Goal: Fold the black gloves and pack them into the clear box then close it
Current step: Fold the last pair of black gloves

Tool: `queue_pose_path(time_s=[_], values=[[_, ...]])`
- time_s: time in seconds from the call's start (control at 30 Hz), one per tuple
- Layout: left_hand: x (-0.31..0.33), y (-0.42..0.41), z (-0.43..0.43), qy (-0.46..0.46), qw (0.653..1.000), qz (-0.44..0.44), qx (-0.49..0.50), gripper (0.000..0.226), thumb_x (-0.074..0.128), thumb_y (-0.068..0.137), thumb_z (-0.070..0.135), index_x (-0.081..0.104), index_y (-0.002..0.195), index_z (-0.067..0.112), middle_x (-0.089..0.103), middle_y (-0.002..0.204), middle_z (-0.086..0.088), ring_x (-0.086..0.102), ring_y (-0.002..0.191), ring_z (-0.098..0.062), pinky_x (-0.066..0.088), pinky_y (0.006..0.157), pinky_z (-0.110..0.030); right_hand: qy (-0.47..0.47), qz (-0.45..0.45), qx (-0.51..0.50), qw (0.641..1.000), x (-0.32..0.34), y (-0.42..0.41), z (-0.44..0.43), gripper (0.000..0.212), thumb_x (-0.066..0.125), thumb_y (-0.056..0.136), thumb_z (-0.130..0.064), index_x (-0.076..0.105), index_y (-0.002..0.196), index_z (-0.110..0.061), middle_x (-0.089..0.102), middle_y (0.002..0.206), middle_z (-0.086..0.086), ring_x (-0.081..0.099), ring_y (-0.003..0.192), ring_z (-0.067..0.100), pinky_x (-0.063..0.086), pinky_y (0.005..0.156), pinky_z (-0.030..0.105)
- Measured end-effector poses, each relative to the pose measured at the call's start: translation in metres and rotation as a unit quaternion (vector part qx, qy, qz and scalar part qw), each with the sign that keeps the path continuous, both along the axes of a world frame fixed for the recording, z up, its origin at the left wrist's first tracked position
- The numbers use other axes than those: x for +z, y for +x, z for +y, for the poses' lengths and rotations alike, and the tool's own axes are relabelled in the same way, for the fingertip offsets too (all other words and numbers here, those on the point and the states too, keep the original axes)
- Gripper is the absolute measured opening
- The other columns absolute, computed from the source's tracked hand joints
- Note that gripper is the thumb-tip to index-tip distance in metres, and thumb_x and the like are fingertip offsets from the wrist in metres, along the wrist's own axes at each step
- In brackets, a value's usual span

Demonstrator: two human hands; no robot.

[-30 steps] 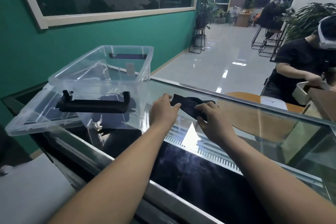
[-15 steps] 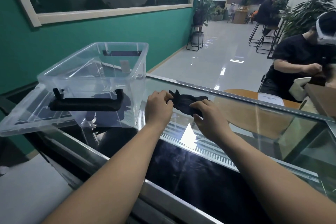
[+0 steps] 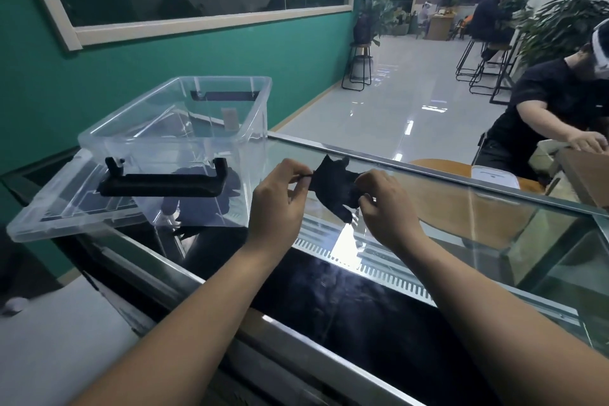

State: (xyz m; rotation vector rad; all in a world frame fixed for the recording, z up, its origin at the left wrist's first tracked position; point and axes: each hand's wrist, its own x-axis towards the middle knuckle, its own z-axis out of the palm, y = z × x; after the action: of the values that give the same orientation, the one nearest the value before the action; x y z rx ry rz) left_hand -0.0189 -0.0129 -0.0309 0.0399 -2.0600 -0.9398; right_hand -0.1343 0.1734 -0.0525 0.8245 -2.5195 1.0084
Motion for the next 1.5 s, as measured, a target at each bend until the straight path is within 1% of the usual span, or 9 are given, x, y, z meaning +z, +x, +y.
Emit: queue_pose_path(time_s=[0.1,0.4,0.47,0.57,0.77,0.93,1.13,1.33,1.5], values=[[-0.007,0.024,-0.006,-0.024,0.999,-0.022,-0.030,0.008,0.070,0.104,0.014,0.069,0.111,0.018,0.078,0.106,0.007,0.076,0.100,-0.010,0.063,0.085,-0.022,0.009,0.001,0.002,1.000,-0.002,-0.001,-0.001,0.022,0.057,0.089,-0.004,0.063,0.104,-0.019,0.068,0.105,0.001,0.057,0.098,0.025,0.042,0.079,0.035],[-0.020,0.069,-0.010,0.036,0.986,-0.165,0.009,0.042,0.070,0.096,0.015,0.049,0.127,0.032,0.068,0.082,0.007,0.067,0.077,-0.007,0.050,0.069,-0.014,0.027,-0.012,0.015,0.999,-0.002,0.001,-0.001,0.024,0.059,0.094,-0.006,0.071,0.109,-0.020,0.069,0.110,0.000,0.060,0.100,0.023,0.038,0.079,0.030],[-0.020,0.070,-0.010,0.028,0.982,-0.185,0.024,0.038,0.071,0.095,0.023,0.051,0.127,0.032,0.066,0.075,0.007,0.066,0.077,-0.007,0.050,0.068,-0.013,0.030,-0.019,0.012,0.999,0.000,0.002,-0.002,0.023,0.057,0.097,-0.008,0.071,0.112,-0.019,0.069,0.112,0.000,0.055,0.099,0.019,0.035,0.080,0.029],[-0.020,0.068,-0.009,-0.036,0.981,-0.179,0.063,0.017,0.069,0.096,0.033,0.064,0.112,0.030,0.060,0.074,0.009,0.063,0.069,-0.008,0.055,0.068,-0.030,0.030,-0.022,0.010,0.999,0.001,0.001,-0.002,0.023,0.055,0.100,-0.011,0.071,0.114,-0.020,0.068,0.113,0.000,0.056,0.102,0.020,0.034,0.081,0.028],[-0.029,0.064,-0.013,-0.139,0.970,-0.197,0.028,0.021,0.058,0.098,0.031,0.075,0.110,0.032,0.065,0.115,0.020,0.060,0.114,-0.008,0.045,0.103,-0.034,0.047,-0.045,0.026,0.998,0.001,0.001,-0.002,0.032,0.049,0.106,-0.017,0.068,0.132,-0.021,0.071,0.122,0.001,0.061,0.114,0.024,0.036,0.085,0.029],[-0.030,0.075,-0.009,-0.167,0.964,-0.204,0.036,0.023,0.053,0.099,0.037,0.075,0.097,0.034,0.068,0.099,0.021,0.062,0.102,-0.007,0.037,0.099,-0.032,0.059,-0.049,0.019,0.997,0.000,0.001,-0.001,0.033,0.044,0.110,-0.028,0.066,0.134,-0.022,0.071,0.125,0.002,0.062,0.117,0.027,0.044,0.092,0.038],[-0.025,0.084,-0.008,-0.146,0.969,-0.188,-0.064,0.011,0.075,0.094,0.020,0.079,0.100,0.028,0.071,0.091,0.016,0.068,0.088,-0.007,0.055,0.083,-0.025,0.091,-0.042,0.004,0.995,0.003,0.004,-0.002,0.035,0.050,0.108,-0.039,0.064,0.137,-0.023,0.069,0.126,0.000,0.063,0.115,0.024,0.047,0.101,0.042],[-0.024,0.082,-0.010,-0.146,0.962,-0.220,-0.071,0.017,0.071,0.094,0.038,0.078,0.110,0.039,0.065,0.112,0.025,0.061,0.114,-0.002,0.046,0.108,-0.034,0.124,-0.030,0.003,0.992,0.002,0.005,-0.001,0.040,0.065,0.099,-0.051,0.067,0.133,-0.031,0.063,0.122,0.001,0.057,0.116,0.024,0.048,0.101,0.044],[-0.023,0.085,-0.006,-0.151,0.957,-0.231,-0.084,0.018,0.070,0.093,0.040,0.079,0.108,0.040,0.065,0.110,0.024,0.060,0.111,-0.002,0.045,0.107,-0.032,0.109,-0.013,-0.009,0.994,-0.001,0.003,-0.002,0.029,0.071,0.096,-0.048,0.073,0.117,-0.029,0.062,0.110,0.000,0.057,0.106,0.024,0.048,0.099,0.047]])
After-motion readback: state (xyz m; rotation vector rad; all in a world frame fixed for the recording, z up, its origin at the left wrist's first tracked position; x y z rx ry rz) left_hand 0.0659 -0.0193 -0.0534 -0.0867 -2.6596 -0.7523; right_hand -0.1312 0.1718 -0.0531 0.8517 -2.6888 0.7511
